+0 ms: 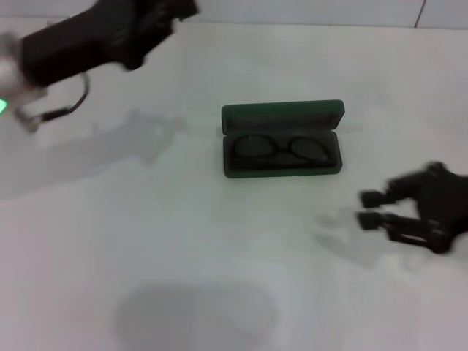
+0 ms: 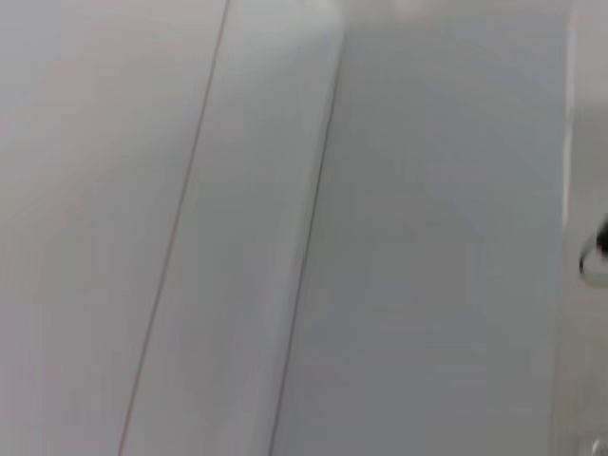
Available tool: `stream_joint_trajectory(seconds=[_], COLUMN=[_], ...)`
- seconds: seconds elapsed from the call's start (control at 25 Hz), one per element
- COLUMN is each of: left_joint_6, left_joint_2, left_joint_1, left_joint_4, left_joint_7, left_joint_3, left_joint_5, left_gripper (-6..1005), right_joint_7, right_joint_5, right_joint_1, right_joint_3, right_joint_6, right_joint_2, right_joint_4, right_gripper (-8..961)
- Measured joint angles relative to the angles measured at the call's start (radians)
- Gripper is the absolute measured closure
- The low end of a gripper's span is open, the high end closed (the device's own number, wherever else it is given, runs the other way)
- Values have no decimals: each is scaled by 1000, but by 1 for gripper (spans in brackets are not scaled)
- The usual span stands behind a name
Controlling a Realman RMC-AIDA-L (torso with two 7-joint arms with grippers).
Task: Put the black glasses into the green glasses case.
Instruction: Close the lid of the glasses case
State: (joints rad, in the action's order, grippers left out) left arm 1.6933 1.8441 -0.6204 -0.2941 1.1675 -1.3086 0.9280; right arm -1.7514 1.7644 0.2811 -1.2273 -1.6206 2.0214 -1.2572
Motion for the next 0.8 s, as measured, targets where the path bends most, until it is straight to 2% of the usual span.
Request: stream_joint_trajectory(seconds=[0.16, 0.36, 0.4, 0.44, 0.56, 0.64, 0.8], left_joint_6=[-142, -370, -370, -473, -545, -601, -678], left_joint_2=[-5, 43, 43, 71, 98, 124, 162], left_joint_1=[-91, -159, -159, -196, -225, -243, -250], left_joint_4=[-32, -82, -82, -89, -89, -89, -90], left_joint_7=[83, 149, 149, 168, 188, 211, 223], left_joint_3=[-1, 0, 0, 1, 0, 0, 0], left_joint_5=[150, 325, 325, 424, 519, 594, 634], left_gripper=[937, 928, 893, 858, 753, 747, 743], right_joint_7=[58, 120, 130, 138, 156, 164, 178], right_joint_5=[3, 4, 3, 4, 6, 6, 8], right_joint_1=[-17, -25, -29, -30, -25, -18, -7], right_joint_3=[166, 276, 286, 292, 300, 302, 298], right_joint_6=[-132, -192, -193, -191, -179, -161, -128], right_joint_2=[-4, -6, -6, -6, -6, -6, -6], right_joint_4=[137, 258, 274, 289, 328, 351, 376], right_gripper=[690, 689, 689, 689, 689, 689, 690])
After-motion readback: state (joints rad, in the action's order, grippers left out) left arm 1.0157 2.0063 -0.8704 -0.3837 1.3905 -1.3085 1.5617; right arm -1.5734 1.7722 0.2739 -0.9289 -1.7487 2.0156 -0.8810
